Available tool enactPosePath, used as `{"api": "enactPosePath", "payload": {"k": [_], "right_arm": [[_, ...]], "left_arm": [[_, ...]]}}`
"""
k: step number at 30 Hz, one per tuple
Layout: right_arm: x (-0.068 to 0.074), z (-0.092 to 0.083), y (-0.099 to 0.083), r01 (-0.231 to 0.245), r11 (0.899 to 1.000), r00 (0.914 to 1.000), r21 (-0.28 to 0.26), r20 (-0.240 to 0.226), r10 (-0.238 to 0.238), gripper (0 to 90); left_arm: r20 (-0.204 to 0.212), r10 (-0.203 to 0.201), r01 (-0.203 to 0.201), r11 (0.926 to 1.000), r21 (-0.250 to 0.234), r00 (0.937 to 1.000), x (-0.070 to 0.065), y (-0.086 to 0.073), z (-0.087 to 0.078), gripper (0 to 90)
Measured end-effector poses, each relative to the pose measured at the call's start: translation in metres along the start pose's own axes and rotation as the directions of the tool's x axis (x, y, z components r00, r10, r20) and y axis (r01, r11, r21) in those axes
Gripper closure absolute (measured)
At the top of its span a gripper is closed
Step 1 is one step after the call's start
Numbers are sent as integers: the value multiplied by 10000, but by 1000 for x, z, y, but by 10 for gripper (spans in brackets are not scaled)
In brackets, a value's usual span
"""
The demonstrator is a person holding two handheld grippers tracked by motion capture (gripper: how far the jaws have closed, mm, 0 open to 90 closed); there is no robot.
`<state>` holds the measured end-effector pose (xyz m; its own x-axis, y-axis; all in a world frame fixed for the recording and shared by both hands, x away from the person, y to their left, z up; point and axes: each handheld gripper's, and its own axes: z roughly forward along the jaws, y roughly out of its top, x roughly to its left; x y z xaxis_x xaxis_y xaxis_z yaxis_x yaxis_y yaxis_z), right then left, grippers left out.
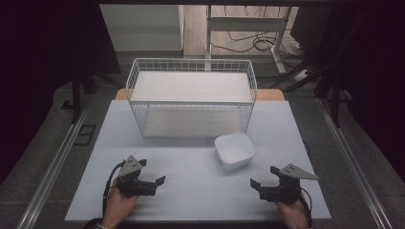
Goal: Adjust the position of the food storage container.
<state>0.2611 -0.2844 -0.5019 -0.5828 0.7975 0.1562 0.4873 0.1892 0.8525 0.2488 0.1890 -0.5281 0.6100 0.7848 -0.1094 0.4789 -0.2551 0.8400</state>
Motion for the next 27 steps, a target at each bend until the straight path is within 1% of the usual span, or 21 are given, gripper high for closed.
{"api": "enactPosePath", "payload": {"k": [1, 4, 6, 8, 9, 10, 12, 13, 14, 15, 16, 17, 18, 19, 21, 22, 23, 25, 27], "right_arm": [[1, -1, 0, 102, 9999, 9999, -42, 63, -102, 25], [2, -3, 2, 202, 9997, 9996, -146, 216, -199, 54], [0, -3, 3, 100, 9998, 9995, -192, 313, -94, 74], [-2, -2, 3, -21, 9999, 9998, -145, 191, 24, 84], [-3, -1, 3, -24, 10000, 9998, -77, 197, 25, 85], [-3, 0, 3, -30, 10000, 9998, -38, 189, 30, 85], [-3, 2, 3, -91, 10000, 9999, -26, 83, 91, 65], [-2, 2, 3, -122, 9999, 9999, -58, 1, 122, 48], [-1, 3, 3, -160, 9999, 9998, -21, -138, 160, 21], [-1, 3, 3, -160, 9999, 9998, -21, -138, 160, 21], [2, 4, 3, -99, 9998, 9998, 145, -198, 102, 2], [2, 4, 3, -99, 9998, 9998, 145, -198, 102, 2], [4, 6, 3, -37, 9998, 9997, 173, -235, 41, 0], [4, 6, 3, -37, 9998, 9997, 173, -235, 41, 0], [7, 8, 4, -29, 9997, 9998, 230, -218, 34, 0], [8, 9, 4, -3, 9995, 9999, 305, -169, 8, 0], [8, 9, 4, -3, 9995, 9999, 305, -169, 8, 0], [8, 11, 4, 45, 9987, 9998, 505, -199, -35, 0], [9, 12, 5, 119, 9978, 9999, 655, -125, -111, 21]], "left_arm": [[17, 66, -66, 10000, 27, 10000, -1, 0, 1, 37], [77, 194, -193, 9998, -47, 9998, 0, 0, 1, 47], [91, 143, -142, 9998, -166, 9999, 2, 0, -1, 53], [226, -182, 187, 9996, -217, 9996, 4, 1, -3, 55], [283, -318, 323, 9994, -159, 9991, 4, 1, -4, 56], [437, -539, 541, 9985, -28, 9976, 6, 2, -4, 56], [640, -742, 742, 9972, 37, 9952, 7, 3, -5, 56], [617, -764, 765, 9971, 6, 9952, 7, 3, -5, 56], [508, -690, 697, 9975, -121, 9963, 7, 4, -6, 52], [508, -690, 697, 9975, -121, 9963, 7, 4, -6, 49], [380, -534, 540, 9984, -161, 9979, 6, 3, -5, 46], [380, -534, 540, 9984, -161, 9979, 6, 3, -5, 40], [125, -320, 323, 9991, -274, 9994, 5, 1, -4, 34], [125, -320, 323, 9991, -274, 9994, 5, 1, -4, 28], [67, -262, 265, 9987, -438, 9996, 5, 0, -4, 25], [111, -285, 292, 9977, -614, 9995, 7, 0, -5, 20], [111, -285, 292, 9977, -614, 9995, 7, 0, -5, 18], [133, -302, 311, 9965, -779, 9995, 8, 0, -5, 17], [203, -337, 353, 9961, -804, 9992, 8, 0, -4, 15]]}}
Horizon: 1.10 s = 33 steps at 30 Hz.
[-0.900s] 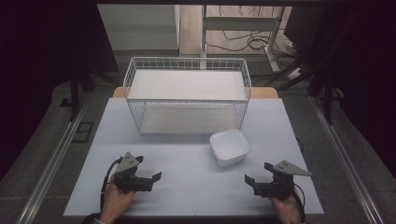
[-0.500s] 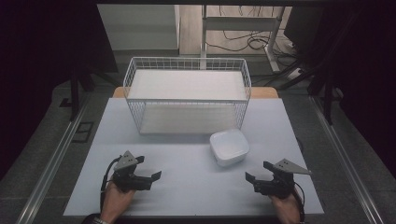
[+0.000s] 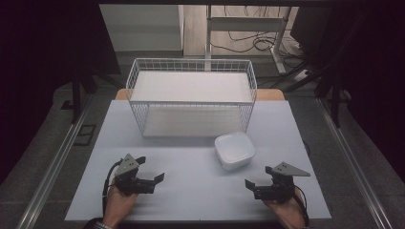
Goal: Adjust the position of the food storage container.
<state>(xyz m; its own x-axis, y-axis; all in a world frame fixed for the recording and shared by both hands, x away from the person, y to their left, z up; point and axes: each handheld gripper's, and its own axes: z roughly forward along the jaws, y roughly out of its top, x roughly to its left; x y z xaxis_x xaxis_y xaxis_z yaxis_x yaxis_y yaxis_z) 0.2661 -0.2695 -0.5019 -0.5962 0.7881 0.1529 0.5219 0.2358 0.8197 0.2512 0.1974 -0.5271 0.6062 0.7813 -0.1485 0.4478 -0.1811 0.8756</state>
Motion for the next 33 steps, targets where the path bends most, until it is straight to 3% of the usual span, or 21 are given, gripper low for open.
{"api": "enactPosePath", "payload": {"k": [4, 7, 12, 13, 14, 20, 24, 25, 28, 33], "right_arm": [[-3, 1, 6, -314, 9995, 9991, -25, -301, 314, 118], [-3, 3, 14, -109, 9999, 9997, 97, -214, 111, 188], [-10, 1, 28, -122, 9999, 9998, 66, -155, 123, 312], [-13, 2, 33, -67, 10000, 9999, 36, -107, 67, 376], [-13, 2, 33, -67, 10000, 9999, 36, -107, 67, 376], [-20, 8, 53, 257, 9994, 9997, 231, 22, -258, 570], [-26, 18, 68, 451, 9985, 9990, 325, -33, -450, 721], [-29, 24, 76, 575, 9976, 9983, 388, -123, -571, 798], [-31, 31, 85, 809, 9950, 9967, 594, 18, -811, 864], [-37, 46, 100, 879, 9930, 9950, 790, 405, -913, 892]], "left_arm": [[63, -23, 22, 10000, 86, 10000, -1, 0, 1, 16], [-42, 95, -94, 9999, 53, 9999, -2, -1, -1, 15], [-187, -82, 85, 9999, 136, 9998, -1, 0, -3, 25], [-229, -66, 70, 9998, 190, 9997, -1, 0, -2, 29], [-297, -10, 17, 9997, 261, 9996, -1, 0, -2, 29], [-637, 212, -180, 9986, 506, 9977, -2, -1, 0, 29], [-587, 174, -152, 9991, 385, 9981, -1, -1, -1, 29], [-501, 187, -171, 9994, 304, 9986, -2, -1, -2, 29], [-353, 502, -499, 9987, 117, 9981, -5, 1, -2, 29], [-508, 901, -875, 9948, 518, 9946, -9, -1, 1, 29]]}}
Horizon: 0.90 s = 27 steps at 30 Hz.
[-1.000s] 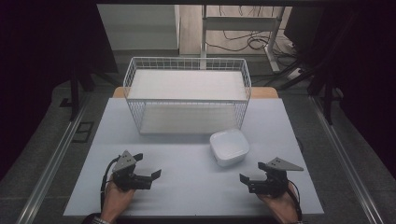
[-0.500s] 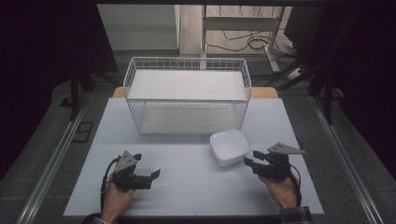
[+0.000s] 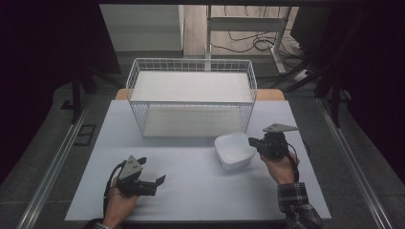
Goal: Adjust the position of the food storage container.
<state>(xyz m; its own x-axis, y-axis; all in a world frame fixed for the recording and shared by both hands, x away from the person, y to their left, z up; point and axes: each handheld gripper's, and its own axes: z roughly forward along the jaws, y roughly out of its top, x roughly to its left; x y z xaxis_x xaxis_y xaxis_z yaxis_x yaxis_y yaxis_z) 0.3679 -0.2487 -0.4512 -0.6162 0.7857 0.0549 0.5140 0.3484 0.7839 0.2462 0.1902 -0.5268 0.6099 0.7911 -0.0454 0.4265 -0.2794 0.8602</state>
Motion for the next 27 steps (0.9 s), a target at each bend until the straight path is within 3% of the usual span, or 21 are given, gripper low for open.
{"api": "enactPosePath", "payload": {"k": [6, 10, 16, 27], "right_arm": [[-19, 11, 2, -200, 9998, 9971, -66, 739, 204, 891], [-31, 19, -4, -290, 9996, 9966, 58, 776, 285, 890], [-35, 32, -7, -224, 9995, 9990, 232, 392, 215, 888], [-25, 39, -7, -16, 9988, 9995, 484, -308, 31, 889]], "left_arm": [[-188, -162, 161, 9999, -44, 9997, 2, -1, -2, 32], [-213, -214, 210, 9996, -171, 9995, 3, -2, -3, 34], [-193, -219, 217, 9997, -113, 9996, 2, -3, -4, 34], [-111, -517, 514, 9984, -255, 9986, 4, -6, -7, 35]]}}
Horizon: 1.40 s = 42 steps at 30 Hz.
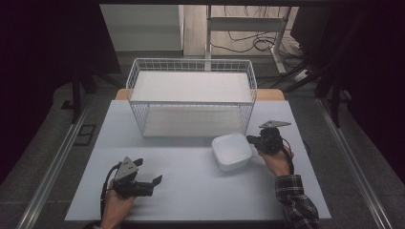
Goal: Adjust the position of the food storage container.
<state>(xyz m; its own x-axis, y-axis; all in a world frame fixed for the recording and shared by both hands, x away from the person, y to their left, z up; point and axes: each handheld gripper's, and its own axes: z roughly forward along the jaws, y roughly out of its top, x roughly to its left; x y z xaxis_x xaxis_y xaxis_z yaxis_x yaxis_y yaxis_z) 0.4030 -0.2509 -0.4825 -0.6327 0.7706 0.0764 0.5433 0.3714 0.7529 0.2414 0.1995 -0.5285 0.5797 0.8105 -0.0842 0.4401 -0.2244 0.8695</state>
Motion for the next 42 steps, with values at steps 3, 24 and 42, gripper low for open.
{"api": "enactPosePath", "payload": {"k": [3, 24, 42], "right_arm": [[11, 3, 0, 245, 9997, 9993, 76, -290, -243, 889], [70, 6, -11, 1045, 9934, 9821, 475, -1623, -955, 889], [105, 1, -19, 1569, 9862, 9661, 525, -2152, -1423, 875]], "left_arm": [[16, 2, -2, 10000, 1, 10000, 0, 0, 0, 36], [186, -93, 94, 9999, -45, 9998, 1, -1, -2, 53], [249, -164, 164, 9999, -5, 9996, 0, 0, -4, 69]]}}
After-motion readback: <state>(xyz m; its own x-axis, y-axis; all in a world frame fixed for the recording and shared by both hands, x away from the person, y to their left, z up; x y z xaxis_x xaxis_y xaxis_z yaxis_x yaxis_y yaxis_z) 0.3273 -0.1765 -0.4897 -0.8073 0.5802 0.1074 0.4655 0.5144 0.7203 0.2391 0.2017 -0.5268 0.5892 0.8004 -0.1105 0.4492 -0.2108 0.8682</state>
